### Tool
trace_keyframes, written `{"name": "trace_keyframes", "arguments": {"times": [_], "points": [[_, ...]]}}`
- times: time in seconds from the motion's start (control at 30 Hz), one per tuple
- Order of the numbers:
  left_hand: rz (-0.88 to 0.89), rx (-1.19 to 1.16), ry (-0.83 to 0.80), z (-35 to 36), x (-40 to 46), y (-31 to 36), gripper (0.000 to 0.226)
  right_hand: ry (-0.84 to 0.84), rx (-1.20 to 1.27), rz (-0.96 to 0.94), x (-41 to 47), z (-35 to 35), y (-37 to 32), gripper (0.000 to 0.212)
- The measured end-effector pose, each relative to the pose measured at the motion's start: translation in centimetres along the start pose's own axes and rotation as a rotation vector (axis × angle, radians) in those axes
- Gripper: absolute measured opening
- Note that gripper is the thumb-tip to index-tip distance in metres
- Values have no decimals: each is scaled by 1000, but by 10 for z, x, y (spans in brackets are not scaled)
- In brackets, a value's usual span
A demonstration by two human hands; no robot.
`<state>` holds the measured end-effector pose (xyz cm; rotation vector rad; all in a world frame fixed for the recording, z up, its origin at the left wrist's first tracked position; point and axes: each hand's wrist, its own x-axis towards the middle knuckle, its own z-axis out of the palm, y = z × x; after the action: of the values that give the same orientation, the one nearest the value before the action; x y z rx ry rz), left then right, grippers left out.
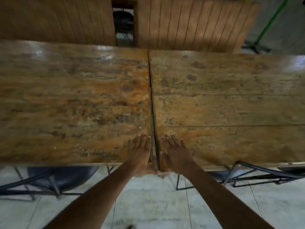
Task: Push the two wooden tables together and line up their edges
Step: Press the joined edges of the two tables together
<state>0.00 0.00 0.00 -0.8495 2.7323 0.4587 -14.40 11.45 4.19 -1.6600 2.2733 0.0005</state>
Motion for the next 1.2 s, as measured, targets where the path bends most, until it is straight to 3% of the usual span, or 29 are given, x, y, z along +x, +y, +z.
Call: {"name": "trace_keyframes", "arguments": {"times": [0.13,0.27,0.37,0.77,1.2], "points": [[-48,31,94,22,-1,9,166,30,-22,-52,5,42,10,60],[-65,16,218,35,1,15,163,206,-27,-91,8,74,15,58],[-56,12,223,36,2,13,161,265,-60,-96,14,80,18,57],[-11,-175,357,38,3,5,130,240,-34,-126,43,75,13,59],[11,-190,396,44,7,-1,124,228,-53,-113,50,77,11,60]]}}
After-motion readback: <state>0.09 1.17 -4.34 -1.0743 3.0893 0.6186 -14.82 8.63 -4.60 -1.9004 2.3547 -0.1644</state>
